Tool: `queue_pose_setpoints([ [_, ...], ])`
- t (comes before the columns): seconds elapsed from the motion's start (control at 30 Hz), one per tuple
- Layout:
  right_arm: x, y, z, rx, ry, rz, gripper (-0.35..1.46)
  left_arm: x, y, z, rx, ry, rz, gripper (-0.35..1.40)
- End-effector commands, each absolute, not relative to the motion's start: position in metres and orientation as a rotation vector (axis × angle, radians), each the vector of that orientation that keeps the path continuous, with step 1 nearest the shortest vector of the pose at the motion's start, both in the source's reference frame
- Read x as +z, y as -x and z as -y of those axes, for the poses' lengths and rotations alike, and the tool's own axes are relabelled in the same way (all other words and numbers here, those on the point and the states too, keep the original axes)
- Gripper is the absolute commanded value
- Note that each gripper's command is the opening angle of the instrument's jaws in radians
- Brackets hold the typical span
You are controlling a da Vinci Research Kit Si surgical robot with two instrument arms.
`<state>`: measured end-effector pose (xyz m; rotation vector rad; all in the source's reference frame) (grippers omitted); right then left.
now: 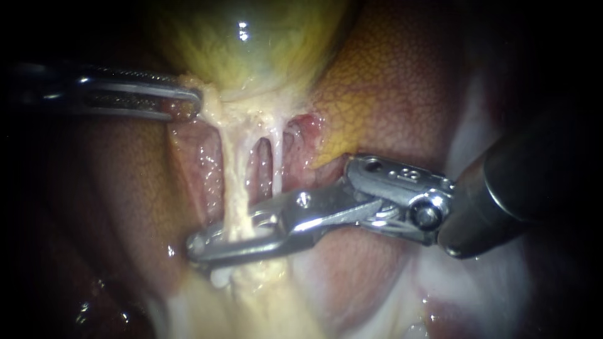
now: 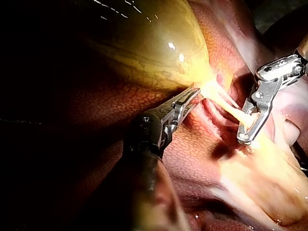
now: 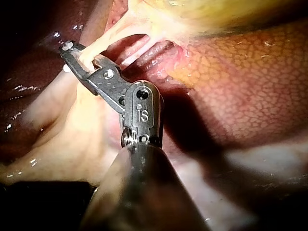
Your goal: Clipping second clip left tube
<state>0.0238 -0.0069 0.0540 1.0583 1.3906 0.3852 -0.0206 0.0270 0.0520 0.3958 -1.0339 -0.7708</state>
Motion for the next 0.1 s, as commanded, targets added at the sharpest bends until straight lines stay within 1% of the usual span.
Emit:
queue_pose_setpoints([
  [0.03,0.0540,-0.0238,0.0069,0.384,-1.059,-1.391,-0.35,0.0520,0.0206,-0.0270,-0.771,-0.396,1.034,-0.35],
  [0.1,0.0540,-0.0238,0.0069,0.384,-1.059,-1.391,-0.35,0.0520,0.0206,-0.0270,-0.771,-0.396,1.034,-0.35],
])
